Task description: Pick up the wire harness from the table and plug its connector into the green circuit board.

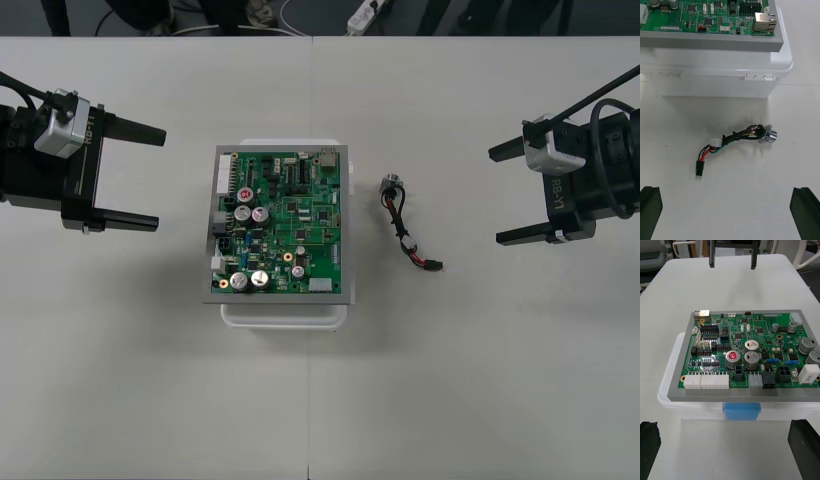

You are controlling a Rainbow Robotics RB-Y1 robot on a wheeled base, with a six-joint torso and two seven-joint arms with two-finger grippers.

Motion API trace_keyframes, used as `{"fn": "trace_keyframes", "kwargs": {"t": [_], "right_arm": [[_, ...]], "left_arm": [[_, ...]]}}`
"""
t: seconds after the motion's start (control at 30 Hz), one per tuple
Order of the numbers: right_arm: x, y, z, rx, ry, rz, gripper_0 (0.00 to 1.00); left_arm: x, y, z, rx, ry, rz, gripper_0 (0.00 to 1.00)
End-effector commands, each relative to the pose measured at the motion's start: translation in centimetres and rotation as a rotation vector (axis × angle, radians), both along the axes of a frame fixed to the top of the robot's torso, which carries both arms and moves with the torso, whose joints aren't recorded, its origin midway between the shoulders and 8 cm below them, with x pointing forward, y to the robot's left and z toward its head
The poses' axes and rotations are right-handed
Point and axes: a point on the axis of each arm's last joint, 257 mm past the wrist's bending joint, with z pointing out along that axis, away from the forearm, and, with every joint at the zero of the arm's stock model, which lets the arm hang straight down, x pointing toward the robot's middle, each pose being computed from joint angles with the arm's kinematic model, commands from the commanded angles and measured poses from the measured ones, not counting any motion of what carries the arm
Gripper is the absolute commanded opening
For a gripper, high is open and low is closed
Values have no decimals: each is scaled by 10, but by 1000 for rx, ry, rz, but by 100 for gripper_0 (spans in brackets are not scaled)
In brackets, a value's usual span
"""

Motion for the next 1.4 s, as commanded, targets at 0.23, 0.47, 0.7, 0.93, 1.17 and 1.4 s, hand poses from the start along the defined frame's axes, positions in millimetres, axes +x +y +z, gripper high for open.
{"fn": "trace_keyframes", "kwargs": {"t": [0.23,0.47,0.7,0.93,1.17,1.4], "right_arm": [[-1,-12,15,-30,-64,11,100],[-1,-12,15,-30,-64,11,100],[-1,-12,15,-30,-64,11,100],[-1,-12,15,-30,-64,11,100],[-1,-12,15,-30,-64,11,100],[-1,-12,15,-30,-64,11,100]], "left_arm": [[-9,13,2,56,-25,-14,100],[-9,13,2,56,-25,-14,100],[-9,13,2,56,-25,-14,100],[-9,13,2,56,-25,-14,100],[-9,13,2,56,-25,-14,100],[-9,13,2,56,-25,-14,100]]}}
